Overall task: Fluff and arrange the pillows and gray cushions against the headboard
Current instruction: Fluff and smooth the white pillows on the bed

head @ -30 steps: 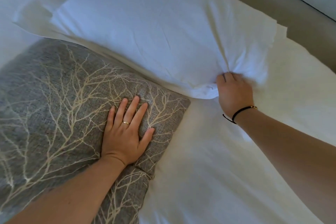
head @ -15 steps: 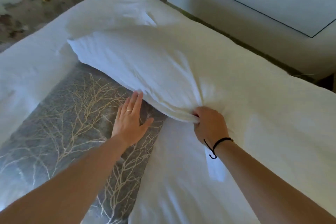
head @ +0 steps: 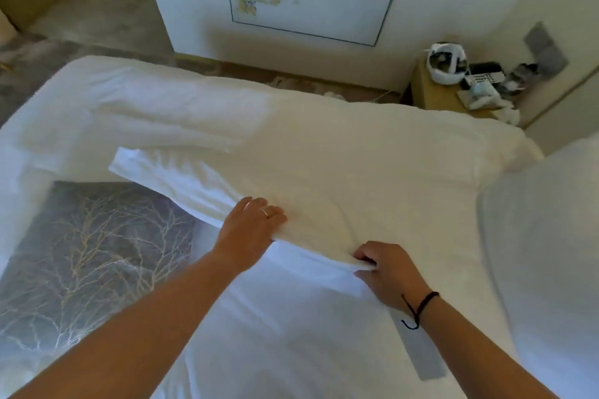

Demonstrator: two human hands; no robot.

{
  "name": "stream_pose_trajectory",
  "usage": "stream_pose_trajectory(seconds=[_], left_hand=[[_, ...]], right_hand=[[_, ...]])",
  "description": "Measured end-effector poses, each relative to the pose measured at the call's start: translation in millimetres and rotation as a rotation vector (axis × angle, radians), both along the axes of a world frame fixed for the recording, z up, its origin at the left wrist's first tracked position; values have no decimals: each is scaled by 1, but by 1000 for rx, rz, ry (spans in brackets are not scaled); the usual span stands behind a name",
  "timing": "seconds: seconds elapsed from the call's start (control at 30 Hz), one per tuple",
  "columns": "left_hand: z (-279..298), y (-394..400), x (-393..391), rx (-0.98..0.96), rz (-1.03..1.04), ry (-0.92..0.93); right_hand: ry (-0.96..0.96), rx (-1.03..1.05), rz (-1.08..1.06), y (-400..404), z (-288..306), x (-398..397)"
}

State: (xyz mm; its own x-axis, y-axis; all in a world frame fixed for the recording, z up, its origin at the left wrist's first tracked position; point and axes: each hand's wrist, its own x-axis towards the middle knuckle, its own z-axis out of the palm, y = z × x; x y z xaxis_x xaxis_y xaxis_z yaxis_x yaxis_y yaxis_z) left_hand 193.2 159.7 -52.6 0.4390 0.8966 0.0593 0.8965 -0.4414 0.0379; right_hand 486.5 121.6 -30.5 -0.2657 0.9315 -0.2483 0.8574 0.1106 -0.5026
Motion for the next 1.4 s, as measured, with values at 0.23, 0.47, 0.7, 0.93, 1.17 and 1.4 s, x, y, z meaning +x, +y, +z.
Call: stream_pose_trajectory(seconds=[0.23, 0.47, 0.7, 0.93, 1.17, 1.4], left_hand=[[27, -39, 163, -238, -205, -39], [26, -81, 284, -403, -298, -11], [27, -63, 294, -374, -143, 43], [30, -67, 297, -60, 10, 259], [9, -85, 291, 37, 38, 173], [-5, -87, 244, -38, -276, 64]], right_hand=[[-53, -122, -145, -96, 42, 164], [-354, -380, -152, -151, 51, 262], [-352, -144, -390, -151, 46, 288], [-495, 527, -283, -153, 44, 242], [-419, 131, -211, -170, -36, 203], [-427, 215, -256, -153, -47, 219]])
